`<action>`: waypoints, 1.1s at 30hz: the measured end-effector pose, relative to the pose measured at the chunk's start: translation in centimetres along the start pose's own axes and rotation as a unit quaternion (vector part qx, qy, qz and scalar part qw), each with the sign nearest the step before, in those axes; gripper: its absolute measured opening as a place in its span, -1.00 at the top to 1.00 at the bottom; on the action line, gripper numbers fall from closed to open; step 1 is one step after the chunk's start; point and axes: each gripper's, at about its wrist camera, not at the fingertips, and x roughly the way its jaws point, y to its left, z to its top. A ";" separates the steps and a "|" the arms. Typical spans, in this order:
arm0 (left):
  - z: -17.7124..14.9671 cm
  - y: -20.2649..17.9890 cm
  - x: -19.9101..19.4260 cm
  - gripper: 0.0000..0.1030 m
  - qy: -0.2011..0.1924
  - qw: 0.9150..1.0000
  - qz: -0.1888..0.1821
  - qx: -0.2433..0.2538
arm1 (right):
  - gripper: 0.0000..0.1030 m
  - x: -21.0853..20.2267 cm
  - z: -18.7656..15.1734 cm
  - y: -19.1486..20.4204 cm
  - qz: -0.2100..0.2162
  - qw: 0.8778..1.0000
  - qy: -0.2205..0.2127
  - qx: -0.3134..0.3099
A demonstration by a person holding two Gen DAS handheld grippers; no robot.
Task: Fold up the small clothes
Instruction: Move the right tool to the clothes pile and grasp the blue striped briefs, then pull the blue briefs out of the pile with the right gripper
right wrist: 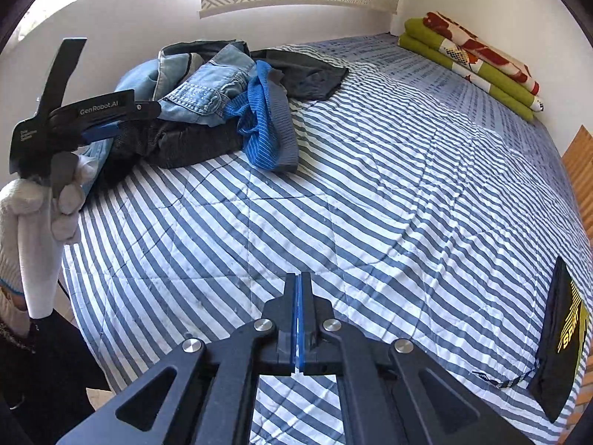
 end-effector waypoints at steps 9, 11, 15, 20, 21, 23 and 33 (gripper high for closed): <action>1.1 2.1 1.4 -0.91 0.006 1.000 0.019 -0.015 | -0.38 7.2 8.1 0.9 0.039 0.998 -0.024 0.044; 1.6 3.1 1.8 -0.91 0.008 0.999 0.019 -0.026 | -0.38 10.4 10.4 1.5 0.038 0.998 -0.015 0.050; 2.3 4.5 2.7 -0.91 0.018 0.999 0.014 -0.037 | -0.38 16.0 13.4 2.2 0.022 0.998 0.001 0.065; 2.7 5.3 3.7 -0.91 0.029 0.998 0.003 -0.058 | 0.75 20.5 15.4 2.8 0.010 0.997 0.044 0.066; 2.7 5.3 3.7 -0.91 0.028 0.998 0.003 -0.058 | 0.78 20.8 15.6 2.6 0.007 0.996 0.052 0.071; 2.6 5.1 3.6 -0.91 0.027 0.998 0.006 -0.054 | 0.90 19.3 16.0 2.0 -0.018 0.997 0.030 0.073; 1.9 3.6 2.5 -0.91 0.017 0.999 0.007 -0.035 | 0.91 1.2 13.7 -5.7 -0.096 0.978 -0.132 0.126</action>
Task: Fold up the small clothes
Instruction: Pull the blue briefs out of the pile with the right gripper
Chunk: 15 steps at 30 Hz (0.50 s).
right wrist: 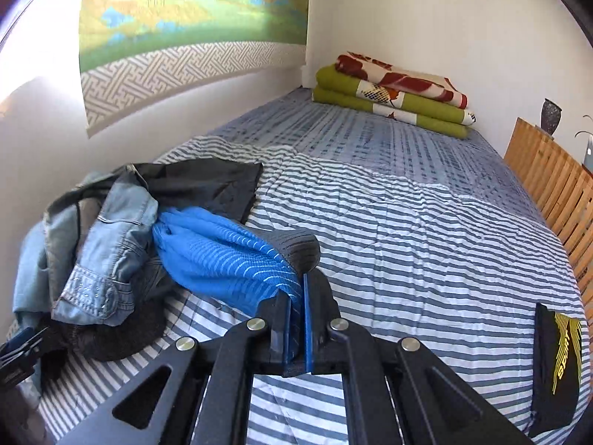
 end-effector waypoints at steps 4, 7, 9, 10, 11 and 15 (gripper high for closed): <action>-1.1 -2.4 -0.5 -0.91 0.001 0.999 -0.013 0.041 | 0.90 -5.4 -3.6 -3.4 0.050 0.998 0.037 -0.014; -2.9 -5.1 -0.7 -0.91 0.013 0.996 -0.035 0.080 | 0.90 -8.0 -9.0 -5.3 0.043 0.996 0.078 -0.031; -4.5 -7.3 -0.9 -0.91 0.027 0.992 -0.060 0.110 | 0.89 -9.1 -13.6 -6.3 0.053 0.991 0.115 -0.030; -5.5 -8.5 -1.1 -0.91 0.033 0.989 -0.071 0.126 | 0.89 -9.8 -15.9 -6.7 0.058 0.989 0.130 -0.026; -6.6 -9.8 -1.3 -0.91 0.037 0.986 -0.081 0.143 | 0.89 -10.5 -18.1 -7.2 0.062 0.988 0.144 -0.020; -11.8 -15.1 -2.4 -0.91 0.064 0.968 -0.122 0.210 | 0.89 -13.7 -24.9 -8.4 0.086 0.983 0.165 0.004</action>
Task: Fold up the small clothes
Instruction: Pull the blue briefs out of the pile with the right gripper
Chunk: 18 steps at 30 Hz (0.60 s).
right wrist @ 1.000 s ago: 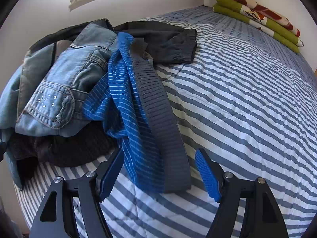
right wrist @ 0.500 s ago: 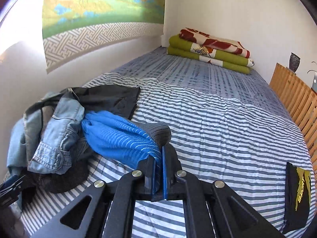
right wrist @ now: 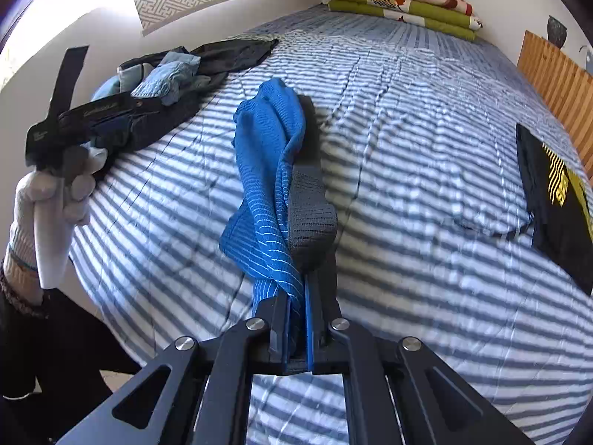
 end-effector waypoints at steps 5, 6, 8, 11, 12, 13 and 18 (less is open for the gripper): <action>-1.9 -8.5 1.6 -0.91 0.040 0.996 -0.023 0.077 | 0.49 -0.2 -3.4 2.0 0.062 0.997 0.010 -0.034; -1.8 -10.1 1.9 -0.91 0.044 0.994 -0.011 0.097 | 0.35 -0.2 -3.5 2.4 0.070 0.997 0.008 -0.040; -1.2 -13.1 3.0 -0.91 0.061 0.989 0.006 0.134 | -0.04 -0.5 -3.4 2.0 0.079 0.996 -0.014 -0.035; -0.2 -15.9 6.3 -0.91 0.109 0.982 0.032 0.148 | -0.04 -0.3 -2.7 -0.5 0.104 0.993 -0.048 0.014; -0.1 -16.3 7.4 -0.90 0.127 0.982 0.025 0.140 | -0.04 0.0 -2.6 -1.7 0.109 0.992 -0.063 0.029; -0.1 -16.6 8.3 -0.90 0.140 0.981 0.021 0.133 | -0.04 0.4 -2.6 -2.8 0.114 0.990 -0.075 0.045; -2.2 -16.3 12.1 0.08 0.180 0.966 0.075 0.167 | -0.04 2.6 -2.1 -6.6 0.105 0.988 -0.062 0.096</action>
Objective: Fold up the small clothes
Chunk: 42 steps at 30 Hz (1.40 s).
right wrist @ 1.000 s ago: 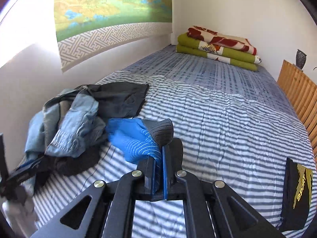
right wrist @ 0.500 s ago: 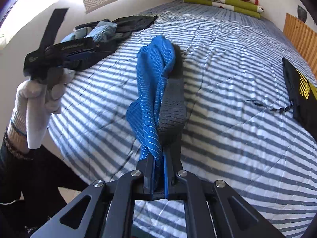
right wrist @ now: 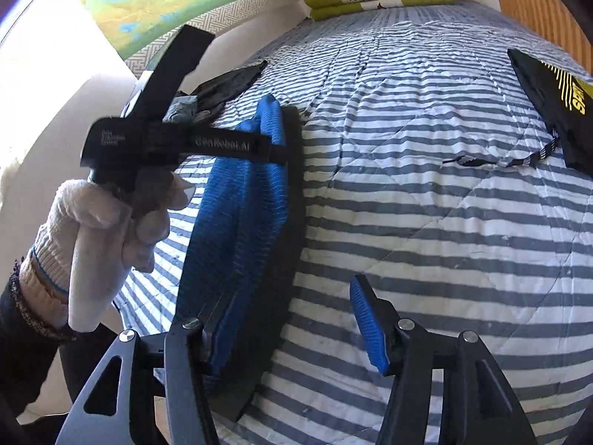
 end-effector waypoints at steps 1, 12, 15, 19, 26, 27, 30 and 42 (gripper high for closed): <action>-0.5 0.3 0.1 0.26 -0.002 1.000 -0.005 -0.002 | -0.04 -0.1 0.4 0.1 -0.008 1.000 -0.008 -0.012; -9.3 15.7 -2.5 0.44 -0.013 0.985 -0.035 -0.166 | -0.04 -0.2 1.4 0.1 -0.004 1.000 -0.018 0.004; -12.6 18.5 -4.0 0.43 -0.034 0.980 -0.026 -0.197 | -0.04 0.2 2.1 0.9 0.009 1.000 -0.014 0.006; -16.8 17.4 -7.6 0.11 -0.063 0.978 -0.058 -0.190 | -0.04 0.9 5.5 3.0 0.002 0.999 -0.026 -0.039; -21.1 10.8 -9.7 -0.07 -0.056 0.975 -0.143 -0.161 | -0.04 7.4 13.6 8.7 -0.002 0.986 0.009 -0.166; -21.1 10.0 -9.4 -0.07 -0.054 0.975 -0.148 -0.160 | -0.04 8.6 14.1 9.8 -0.001 0.983 0.019 -0.185; -21.7 9.1 -9.0 -0.07 -0.051 0.974 -0.152 -0.157 | -0.04 11.9 14.3 13.3 0.000 0.968 0.049 -0.245; -23.0 8.9 -8.1 -0.07 -0.043 0.973 -0.160 -0.161 | 0.95 19.1 16.4 18.3 -0.080 0.954 0.073 -0.279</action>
